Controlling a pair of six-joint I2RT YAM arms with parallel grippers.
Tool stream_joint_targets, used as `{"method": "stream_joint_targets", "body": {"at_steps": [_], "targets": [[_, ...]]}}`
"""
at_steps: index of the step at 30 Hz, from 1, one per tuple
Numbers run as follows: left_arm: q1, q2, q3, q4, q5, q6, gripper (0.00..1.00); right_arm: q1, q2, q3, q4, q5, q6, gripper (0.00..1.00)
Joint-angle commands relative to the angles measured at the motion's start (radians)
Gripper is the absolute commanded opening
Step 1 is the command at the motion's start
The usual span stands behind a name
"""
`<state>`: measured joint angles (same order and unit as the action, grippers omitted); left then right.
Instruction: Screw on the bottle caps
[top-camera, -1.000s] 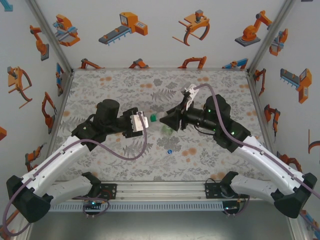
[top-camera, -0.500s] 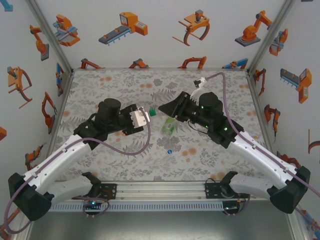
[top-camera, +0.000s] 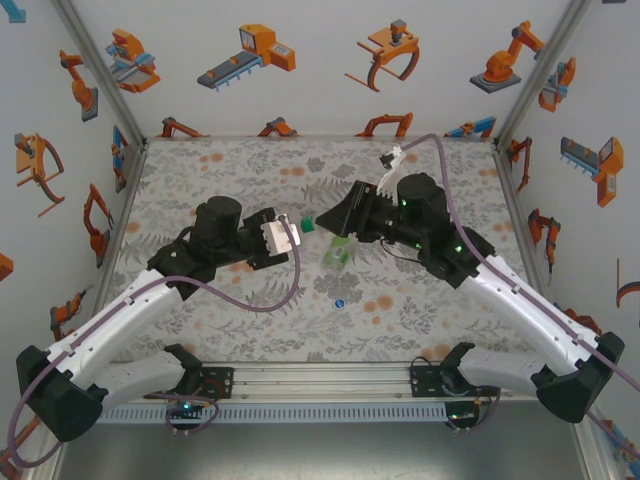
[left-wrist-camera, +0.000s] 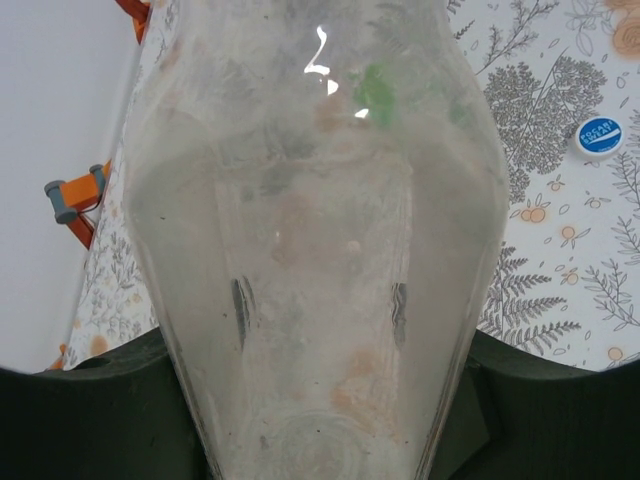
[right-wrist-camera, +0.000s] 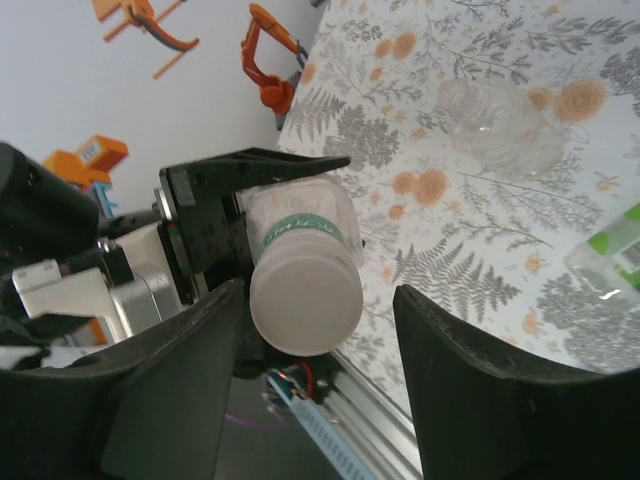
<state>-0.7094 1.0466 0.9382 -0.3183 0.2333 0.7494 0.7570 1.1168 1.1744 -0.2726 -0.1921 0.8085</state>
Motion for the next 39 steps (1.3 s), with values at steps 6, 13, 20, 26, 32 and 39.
{"method": "stream_joint_targets", "body": {"at_steps": [6,13,20,26,32,39], "targets": [[-0.006,-0.016,0.018,-0.008,0.160,0.032,0.00,0.001,-0.102,0.052,-0.054,-0.099,-0.532,0.60],[-0.007,0.012,0.048,-0.080,0.292,0.057,0.00,0.001,-0.169,0.027,-0.045,-0.342,-1.007,0.61],[-0.008,0.018,0.058,-0.101,0.333,0.062,0.00,0.001,-0.151,0.030,-0.107,-0.531,-1.345,0.63],[-0.007,0.017,0.059,-0.102,0.331,0.062,0.00,0.000,-0.123,0.032,-0.093,-0.524,-1.390,0.62],[-0.008,0.019,0.059,-0.102,0.331,0.062,0.00,0.000,-0.109,0.032,-0.106,-0.517,-1.409,0.58],[-0.008,0.016,0.057,-0.102,0.331,0.063,0.00,0.001,-0.095,0.054,-0.166,-0.533,-1.431,0.52]]}}
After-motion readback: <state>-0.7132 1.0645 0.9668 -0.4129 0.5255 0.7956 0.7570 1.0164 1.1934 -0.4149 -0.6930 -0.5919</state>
